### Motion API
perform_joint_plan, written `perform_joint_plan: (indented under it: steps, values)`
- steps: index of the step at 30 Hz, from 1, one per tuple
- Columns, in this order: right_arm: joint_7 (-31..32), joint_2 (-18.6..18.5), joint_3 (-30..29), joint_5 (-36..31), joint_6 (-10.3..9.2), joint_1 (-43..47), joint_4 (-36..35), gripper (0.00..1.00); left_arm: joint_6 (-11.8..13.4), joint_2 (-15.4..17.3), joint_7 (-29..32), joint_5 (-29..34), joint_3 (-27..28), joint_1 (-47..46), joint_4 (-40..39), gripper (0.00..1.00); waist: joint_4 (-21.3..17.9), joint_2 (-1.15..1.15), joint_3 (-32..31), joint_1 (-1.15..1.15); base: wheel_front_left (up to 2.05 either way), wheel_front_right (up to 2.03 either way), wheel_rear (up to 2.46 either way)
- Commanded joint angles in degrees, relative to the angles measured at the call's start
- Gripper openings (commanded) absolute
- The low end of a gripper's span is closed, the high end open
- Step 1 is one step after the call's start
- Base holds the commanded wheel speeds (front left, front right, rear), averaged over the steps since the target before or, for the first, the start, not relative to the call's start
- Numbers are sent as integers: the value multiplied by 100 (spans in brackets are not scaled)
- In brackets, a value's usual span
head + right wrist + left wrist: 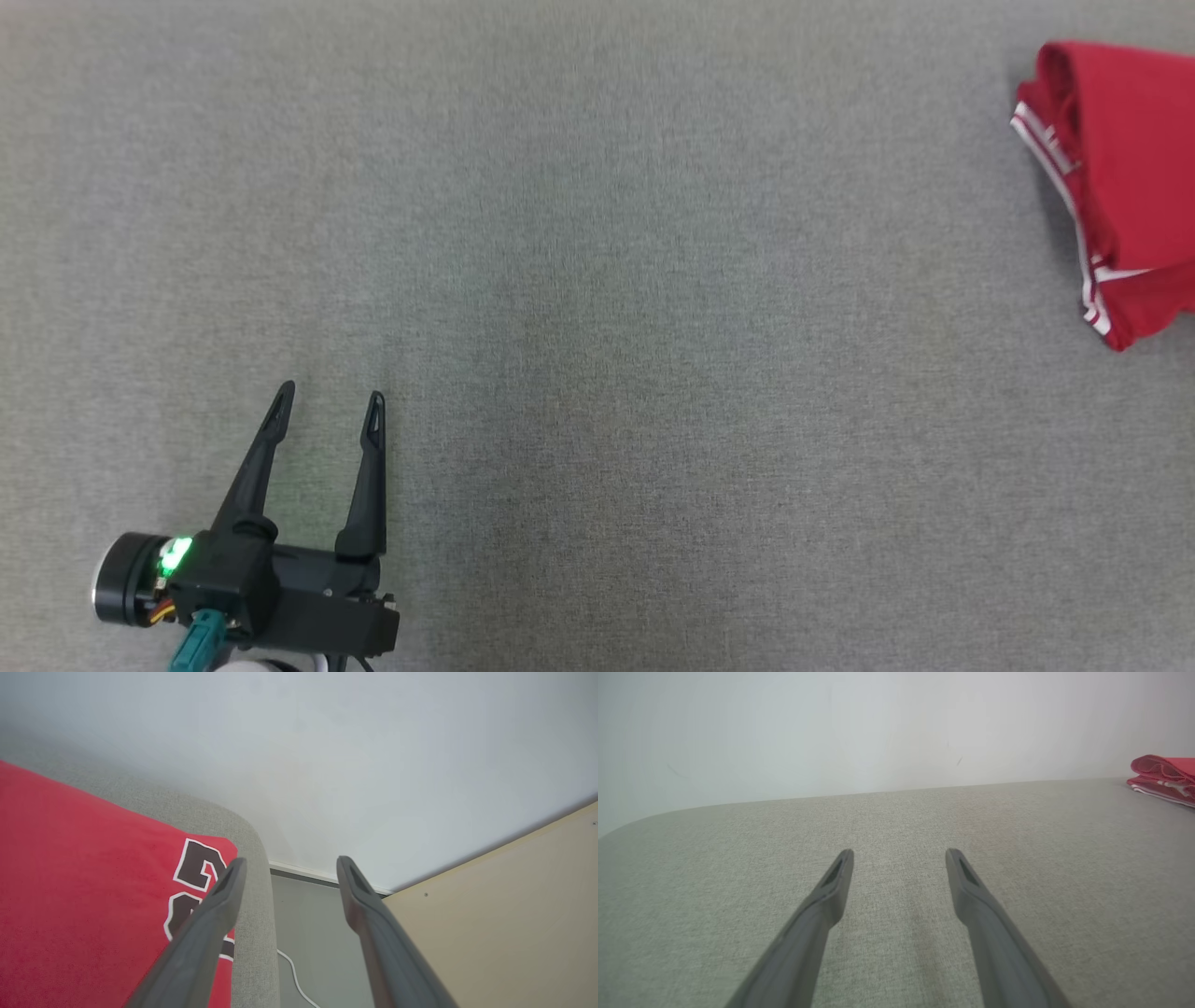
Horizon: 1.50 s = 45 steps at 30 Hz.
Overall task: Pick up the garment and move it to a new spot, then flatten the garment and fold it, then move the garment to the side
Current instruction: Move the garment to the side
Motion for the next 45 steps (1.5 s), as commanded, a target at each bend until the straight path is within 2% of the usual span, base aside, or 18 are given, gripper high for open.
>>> perform_joint_plan:
  steps: [1,9,12,15,20,27,30,36,45]
  values:
    - [-90,85,-65,65,1,-52,42,100,5,-30,-19,-48,17,75,37,100,12,-1,-170,0,0,0,0]
    - [-518,493,-479,617,1,312,-182,100,6,-86,-18,-104,149,421,173,100,-16,-1,-778,0,0,0,0]
    - [-551,766,-848,765,1,493,-456,100,6,-99,-18,-116,252,581,208,100,-71,-1,-970,0,0,0,0]
    - [-552,1014,-1422,651,1,941,-975,100,6,-106,-18,-123,293,725,246,100,-95,-1,-1136,0,0,0,0]
    - [-547,1602,-2666,-19,1,2052,-2117,100,6,-117,-18,-149,353,883,290,100,-71,-1,-1409,0,0,0,0]
    - [-548,2878,-4200,-996,1,3979,-4127,100,6,-138,-18,-161,378,962,298,100,18,-1,-1656,0,0,0,0]
    - [-547,3360,-4341,-1284,1,4717,-4831,100,6,-148,-18,-170,367,1022,314,100,66,-1,-1746,0,0,0,0]
    - [-547,3969,-4526,-1580,1,5793,-5777,100,6,-167,-18,-176,364,1092,315,100,171,-1,-1879,0,0,0,0]
    - [-548,4579,-4686,-1900,1,6906,-6428,100,6,-187,-18,-121,322,1228,346,100,252,-1,-2061,0,0,0,0]
